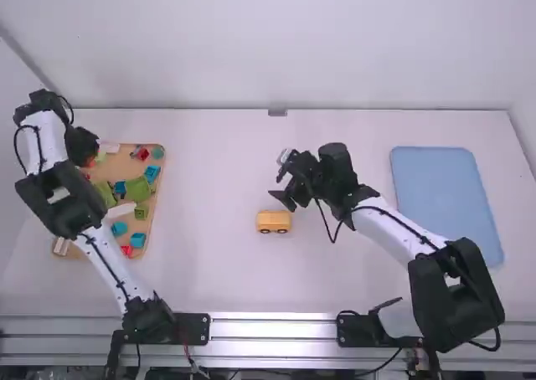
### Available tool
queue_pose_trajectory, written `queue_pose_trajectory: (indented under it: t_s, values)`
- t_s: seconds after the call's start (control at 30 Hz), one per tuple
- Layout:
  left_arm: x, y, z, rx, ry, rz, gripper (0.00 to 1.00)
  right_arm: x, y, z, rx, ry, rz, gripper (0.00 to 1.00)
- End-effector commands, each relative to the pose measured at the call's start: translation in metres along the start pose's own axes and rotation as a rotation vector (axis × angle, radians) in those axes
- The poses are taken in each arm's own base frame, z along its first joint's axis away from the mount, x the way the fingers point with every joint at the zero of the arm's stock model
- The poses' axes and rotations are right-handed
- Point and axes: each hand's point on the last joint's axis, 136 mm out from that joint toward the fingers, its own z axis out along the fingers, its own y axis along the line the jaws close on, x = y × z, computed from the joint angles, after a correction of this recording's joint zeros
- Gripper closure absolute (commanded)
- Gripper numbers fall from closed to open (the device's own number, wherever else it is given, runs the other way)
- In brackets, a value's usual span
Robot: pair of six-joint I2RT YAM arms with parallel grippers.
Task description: Assemble lego blocks to make yellow taxi
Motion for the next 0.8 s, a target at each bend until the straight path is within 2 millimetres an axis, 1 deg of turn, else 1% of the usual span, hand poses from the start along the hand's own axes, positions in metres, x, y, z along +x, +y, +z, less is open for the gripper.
queue_pose_trajectory:
  t_s: [0.0, 0.03, 0.07, 0.13, 0.27, 0.3, 0.33, 0.37, 0.4, 0.43, 0.47, 0.5, 0.53, 0.57, 0.63, 0.67, 0.73, 0.77]
  values:
    - [0.006, -0.008, -0.05, 0.051, -0.066, 0.058, 0.78, -0.005, -0.002, 0.0, -0.001, -0.015, 0.033, 0.01]
    - [0.011, -0.009, -0.056, 0.077, -0.081, 0.057, 0.77, -0.005, -0.002, 0.0, 0.0, -0.017, 0.034, 0.01]
    - [0.013, -0.011, -0.058, 0.091, -0.085, 0.068, 0.77, -0.005, -0.002, 0.0, 0.0, -0.016, 0.033, 0.01]
    - [0.026, -0.018, -0.069, 0.178, -0.118, 0.098, 0.76, -0.005, -0.002, 0.0, 0.0, -0.017, 0.03, 0.02]
    - [0.046, -0.02, -0.089, 0.307, -0.185, 0.135, 0.74, -0.01, -0.005, 0.0, 0.009, -0.035, 0.032, 0.02]
    - [0.067, -0.029, -0.102, 0.403, -0.19, 0.223, 0.73, -0.016, -0.007, 0.0, 0.017, -0.058, 0.039, 0.01]
    - [0.077, -0.033, -0.107, 0.444, -0.184, 0.257, 0.73, -0.018, -0.008, 0.0, 0.02, -0.068, 0.045, 0.02]
    - [0.1, -0.044, -0.12, 0.546, -0.169, 0.35, 0.73, -0.027, -0.008, -0.001, 0.012, -0.104, 0.059, 0.01]
    - [0.129, -0.055, -0.134, 0.66, -0.153, 0.462, 0.75, -0.036, -0.005, -0.002, -0.01, -0.146, 0.071, 0.01]
    - [0.142, -0.059, -0.139, 0.709, -0.145, 0.507, 0.75, -0.04, -0.005, -0.003, -0.019, -0.163, 0.075, 0.01]
    - [0.161, -0.065, -0.146, 0.782, -0.14, 0.582, 0.76, -0.047, -0.003, -0.004, -0.034, -0.19, 0.082, 0.02]
    - [0.186, -0.074, -0.154, 0.881, -0.134, 0.669, 0.79, -0.055, -0.001, -0.006, -0.052, -0.223, 0.094, 0.01]
    - [0.217, -0.085, -0.161, 0.998, -0.126, 0.758, 0.79, -0.063, -0.001, -0.007, -0.068, -0.259, 0.106, 0.01]
    - [0.22, -0.086, -0.162, 1.01, -0.127, 0.77, 0.79, -0.064, -0.001, -0.007, -0.069, -0.262, 0.108, 0.01]
    - [0.272, -0.099, -0.17, 1.179, -0.13, 0.94, 0.76, -0.074, 0.0, -0.01, -0.117, -0.324, 0.131, 0.01]
    - [0.286, -0.102, -0.171, 1.217, -0.125, 0.973, 0.76, -0.075, 0.001, -0.011, -0.135, -0.335, 0.137, 0.01]
    - [0.322, -0.106, -0.177, 1.321, -0.11, 1.061, 0.73, -0.082, 0.005, -0.016, -0.228, -0.392, 0.148, 0.01]
    - [0.343, -0.109, -0.181, 1.395, -0.101, 1.122, 0.73, -0.085, 0.007, -0.019, -0.28, -0.419, 0.15, 0.01]
